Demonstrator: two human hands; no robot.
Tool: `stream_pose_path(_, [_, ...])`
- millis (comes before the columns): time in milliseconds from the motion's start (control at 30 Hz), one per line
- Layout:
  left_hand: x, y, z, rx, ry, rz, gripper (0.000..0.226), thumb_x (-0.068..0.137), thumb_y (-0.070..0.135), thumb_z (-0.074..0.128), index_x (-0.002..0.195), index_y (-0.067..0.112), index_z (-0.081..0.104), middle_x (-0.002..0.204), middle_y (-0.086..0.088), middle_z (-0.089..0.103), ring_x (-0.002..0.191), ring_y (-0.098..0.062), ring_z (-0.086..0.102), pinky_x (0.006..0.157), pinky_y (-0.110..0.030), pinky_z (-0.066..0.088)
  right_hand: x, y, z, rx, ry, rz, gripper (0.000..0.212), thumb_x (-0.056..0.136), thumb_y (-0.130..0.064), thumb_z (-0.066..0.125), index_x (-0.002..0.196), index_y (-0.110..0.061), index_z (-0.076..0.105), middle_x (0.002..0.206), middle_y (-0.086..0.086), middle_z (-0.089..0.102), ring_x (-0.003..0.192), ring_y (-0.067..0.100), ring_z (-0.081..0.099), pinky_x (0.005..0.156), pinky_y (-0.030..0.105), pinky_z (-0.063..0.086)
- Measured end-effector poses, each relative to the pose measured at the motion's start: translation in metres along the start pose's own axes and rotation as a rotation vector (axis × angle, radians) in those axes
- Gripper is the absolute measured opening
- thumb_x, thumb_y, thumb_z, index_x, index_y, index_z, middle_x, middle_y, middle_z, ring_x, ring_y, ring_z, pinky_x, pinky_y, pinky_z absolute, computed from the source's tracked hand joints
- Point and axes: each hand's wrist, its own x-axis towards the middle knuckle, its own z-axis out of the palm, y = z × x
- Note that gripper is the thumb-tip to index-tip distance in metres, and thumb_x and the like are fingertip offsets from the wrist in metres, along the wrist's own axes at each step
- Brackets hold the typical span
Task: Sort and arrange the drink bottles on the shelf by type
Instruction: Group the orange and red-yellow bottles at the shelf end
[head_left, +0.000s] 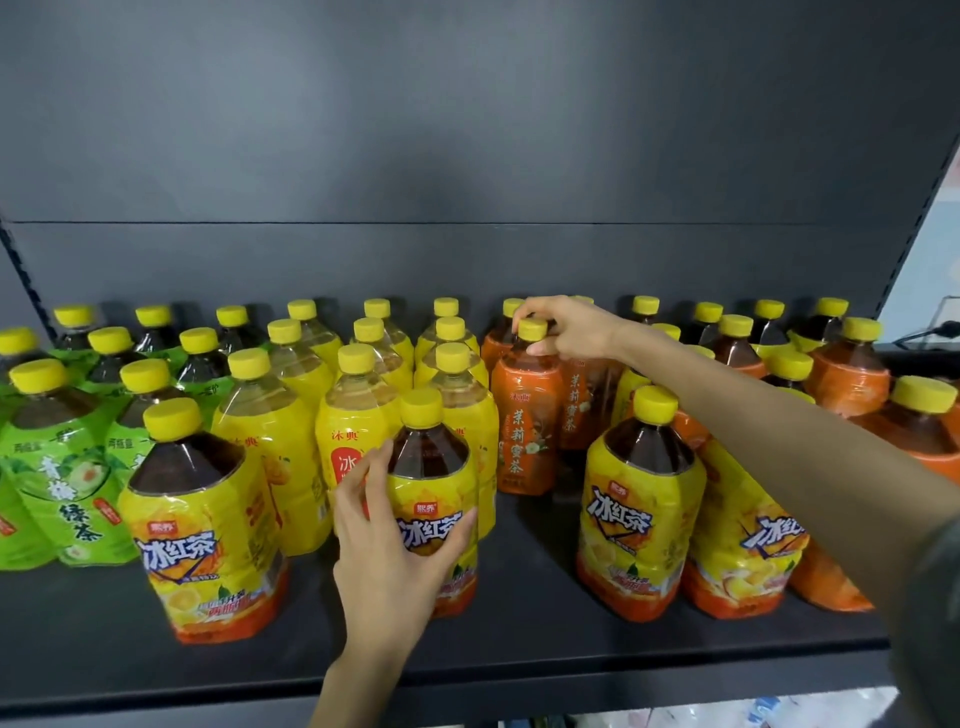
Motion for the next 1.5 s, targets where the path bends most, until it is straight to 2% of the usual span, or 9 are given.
stream_pose_path(233, [0.001,0.002,0.004,0.004,-0.011,0.007,0.093,0.065,0.078,0.053,0.140,0.034,0.022,0.132,0.002,0.030,0.122,-0.028,0.045,0.066,-0.046,0.056,0.010,0.005,0.000,0.083,-0.040,-0.010,0.030,0.086,-0.003,0.064,0.112,-0.017,0.058,0.121,0.003,0.056,0.113,0.023,0.054,0.087,0.037,0.049])
stream_pose_path(333, [0.001,0.005,0.005,0.002,-0.018,0.018,0.092,0.065,0.072,0.058,0.140,0.032,0.024,0.131,0.000,0.032,0.121,-0.028,0.044,0.067,-0.044,0.055,0.009,0.005,0.002,0.124,-0.031,-0.008,0.034,0.089,-0.003,0.061,0.120,-0.015,0.056,0.135,0.006,0.049,0.121,0.022,0.047,0.081,0.027,0.048])
stream_pose_path(467, [-0.001,0.007,0.003,-0.010,-0.024,0.014,0.092,0.064,0.072,0.058,0.140,0.032,0.023,0.131,0.002,0.030,0.122,-0.029,0.044,0.070,-0.046,0.054,0.000,0.003,-0.006,0.161,-0.061,0.088,0.046,0.091,-0.012,0.062,0.133,-0.018,0.047,0.142,0.010,0.044,0.131,0.024,0.041,0.095,0.032,0.043])
stream_pose_path(700, [-0.003,0.009,0.002,-0.009,-0.031,-0.009,0.093,0.064,0.068,0.059,0.142,0.028,0.025,0.133,-0.003,0.031,0.124,-0.030,0.042,0.073,-0.049,0.053,-0.075,-0.019,-0.035,0.219,0.125,0.100,0.032,0.097,-0.034,0.049,0.122,-0.016,0.058,0.115,-0.004,0.059,0.102,0.007,0.055,0.075,0.015,0.044])
stream_pose_path(800, [-0.004,0.009,0.002,-0.029,-0.025,-0.021,0.093,0.063,0.065,0.062,0.142,0.029,0.026,0.135,-0.002,0.030,0.124,-0.027,0.041,0.074,-0.047,0.052,-0.112,-0.023,-0.025,0.188,0.132,0.085,0.037,0.096,-0.040,0.046,0.118,-0.015,0.061,0.113,-0.004,0.063,0.107,0.008,0.056,0.088,0.021,0.046])
stream_pose_path(1000, [-0.005,0.011,-0.002,-0.070,0.004,-0.012,0.090,0.065,0.059,0.066,0.141,0.028,0.030,0.134,-0.006,0.034,0.123,-0.027,0.044,0.077,-0.045,0.053,-0.153,-0.020,0.002,0.148,0.200,0.159,0.042,0.090,-0.041,0.057,0.127,-0.022,0.053,0.126,-0.003,0.054,0.118,0.011,0.049,0.101,0.031,0.042])
stream_pose_path(1200, [-0.003,0.005,-0.013,-0.039,0.027,-0.027,0.092,0.066,0.054,0.067,0.145,0.025,0.029,0.137,-0.012,0.034,0.124,-0.031,0.044,0.076,-0.047,0.051,-0.163,-0.020,0.015,0.200,0.293,0.123,0.034,0.092,-0.027,0.059,0.123,-0.020,0.047,0.097,0.001,0.064,0.093,0.016,0.062,0.080,0.032,0.053])
stream_pose_path(1400, [0.002,-0.002,-0.020,0.074,0.010,-0.065,0.094,0.072,0.048,0.070,0.147,0.016,0.023,0.144,-0.018,0.029,0.129,-0.037,0.039,0.078,-0.054,0.051,-0.161,-0.023,0.013,0.244,0.239,0.061,0.025,0.092,-0.025,0.059,0.116,-0.022,0.051,0.103,-0.003,0.061,0.098,0.012,0.058,0.082,0.026,0.048])
stream_pose_path(1500, [-0.007,0.006,-0.013,0.157,0.138,0.066,0.089,0.077,0.032,0.075,0.144,0.003,0.025,0.145,-0.029,0.023,0.134,-0.043,0.027,0.089,-0.056,0.046,-0.159,-0.028,0.017,0.300,0.209,0.008,0.023,0.092,-0.022,0.059,0.114,-0.023,0.052,0.105,-0.005,0.059,0.101,0.011,0.056,0.087,0.027,0.047])
